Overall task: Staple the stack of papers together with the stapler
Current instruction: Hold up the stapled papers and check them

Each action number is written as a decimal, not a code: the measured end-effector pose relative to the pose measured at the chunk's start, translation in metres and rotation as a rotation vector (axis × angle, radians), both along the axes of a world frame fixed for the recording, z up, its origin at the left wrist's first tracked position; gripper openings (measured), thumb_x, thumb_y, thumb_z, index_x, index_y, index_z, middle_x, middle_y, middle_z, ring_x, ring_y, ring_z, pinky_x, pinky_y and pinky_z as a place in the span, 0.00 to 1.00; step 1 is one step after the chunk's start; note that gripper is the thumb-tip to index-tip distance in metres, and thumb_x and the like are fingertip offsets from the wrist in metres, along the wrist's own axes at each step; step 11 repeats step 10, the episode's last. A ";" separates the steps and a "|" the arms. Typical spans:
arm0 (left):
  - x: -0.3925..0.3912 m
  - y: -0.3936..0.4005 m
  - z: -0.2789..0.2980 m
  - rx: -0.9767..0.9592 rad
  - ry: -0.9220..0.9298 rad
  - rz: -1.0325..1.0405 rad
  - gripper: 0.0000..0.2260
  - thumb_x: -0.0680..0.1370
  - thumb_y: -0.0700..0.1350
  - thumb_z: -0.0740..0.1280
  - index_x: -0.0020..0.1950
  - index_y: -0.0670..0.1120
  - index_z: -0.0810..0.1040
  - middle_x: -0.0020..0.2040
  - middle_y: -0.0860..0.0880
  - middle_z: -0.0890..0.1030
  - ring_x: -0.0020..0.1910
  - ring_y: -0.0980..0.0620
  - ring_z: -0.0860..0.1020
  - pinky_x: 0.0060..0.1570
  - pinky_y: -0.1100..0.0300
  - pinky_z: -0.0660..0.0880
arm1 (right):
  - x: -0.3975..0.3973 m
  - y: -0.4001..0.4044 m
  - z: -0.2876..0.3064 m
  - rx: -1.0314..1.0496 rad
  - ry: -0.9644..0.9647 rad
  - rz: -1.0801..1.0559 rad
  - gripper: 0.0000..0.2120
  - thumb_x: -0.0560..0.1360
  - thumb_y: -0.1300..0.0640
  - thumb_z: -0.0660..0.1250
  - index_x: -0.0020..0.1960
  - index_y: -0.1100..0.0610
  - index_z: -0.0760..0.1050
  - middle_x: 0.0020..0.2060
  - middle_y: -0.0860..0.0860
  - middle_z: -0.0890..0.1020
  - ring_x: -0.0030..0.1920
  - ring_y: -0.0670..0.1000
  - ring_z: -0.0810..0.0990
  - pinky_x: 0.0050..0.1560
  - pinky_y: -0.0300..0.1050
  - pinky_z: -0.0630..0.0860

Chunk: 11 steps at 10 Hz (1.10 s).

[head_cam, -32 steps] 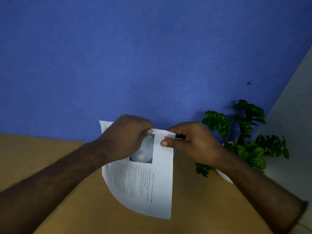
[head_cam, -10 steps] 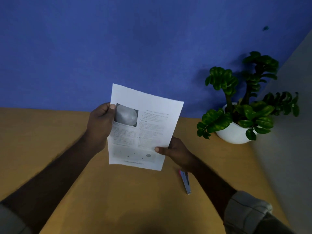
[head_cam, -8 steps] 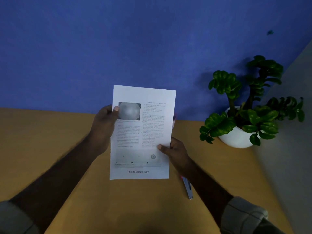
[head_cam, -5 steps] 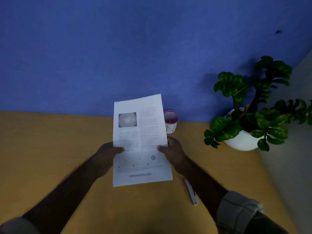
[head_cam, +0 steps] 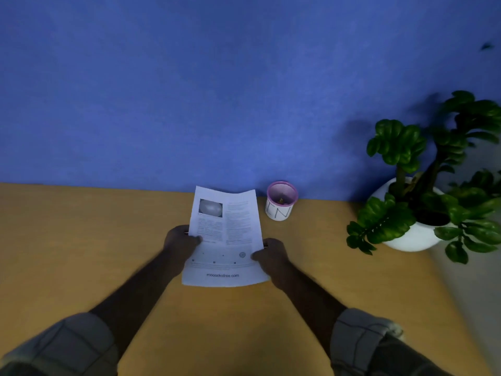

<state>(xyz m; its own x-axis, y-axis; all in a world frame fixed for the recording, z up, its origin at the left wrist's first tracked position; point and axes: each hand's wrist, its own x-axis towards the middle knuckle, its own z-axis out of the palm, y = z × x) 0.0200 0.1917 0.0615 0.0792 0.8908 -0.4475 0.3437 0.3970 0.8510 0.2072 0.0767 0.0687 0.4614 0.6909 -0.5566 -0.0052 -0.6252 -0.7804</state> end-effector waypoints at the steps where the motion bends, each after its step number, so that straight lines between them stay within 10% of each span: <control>1: 0.003 0.016 -0.019 -0.052 0.023 0.015 0.14 0.73 0.32 0.70 0.57 0.41 0.82 0.54 0.41 0.84 0.49 0.40 0.82 0.53 0.46 0.79 | -0.001 0.005 -0.012 -0.040 0.039 -0.052 0.11 0.68 0.71 0.69 0.51 0.65 0.77 0.51 0.60 0.82 0.47 0.58 0.81 0.38 0.45 0.77; 4: 0.009 0.028 -0.043 -0.076 0.064 0.040 0.17 0.74 0.30 0.70 0.62 0.41 0.81 0.57 0.40 0.83 0.52 0.39 0.81 0.56 0.47 0.78 | 0.003 0.010 -0.021 -0.100 0.037 -0.109 0.15 0.71 0.72 0.67 0.53 0.58 0.71 0.52 0.60 0.80 0.47 0.60 0.83 0.38 0.50 0.81; 8: 0.002 -0.007 -0.043 0.427 0.745 -0.514 0.28 0.75 0.55 0.69 0.71 0.45 0.68 0.66 0.43 0.75 0.63 0.42 0.75 0.61 0.46 0.77 | 0.000 -0.004 -0.009 -0.126 -0.572 0.296 0.18 0.74 0.55 0.70 0.62 0.56 0.71 0.59 0.52 0.79 0.52 0.51 0.79 0.46 0.41 0.78; 9: -0.004 -0.026 -0.034 0.730 0.839 -0.583 0.34 0.79 0.61 0.60 0.77 0.41 0.61 0.76 0.40 0.68 0.75 0.40 0.66 0.74 0.45 0.65 | 0.002 -0.013 -0.004 -0.062 -0.895 0.413 0.30 0.76 0.42 0.65 0.72 0.57 0.64 0.72 0.55 0.69 0.71 0.56 0.68 0.70 0.50 0.66; 11: -0.002 -0.032 -0.023 0.879 0.858 -0.540 0.37 0.79 0.65 0.52 0.79 0.39 0.56 0.79 0.39 0.61 0.79 0.39 0.59 0.76 0.44 0.56 | 0.006 -0.015 -0.002 0.004 -1.009 0.401 0.43 0.74 0.32 0.58 0.78 0.57 0.52 0.79 0.56 0.54 0.78 0.58 0.51 0.74 0.52 0.47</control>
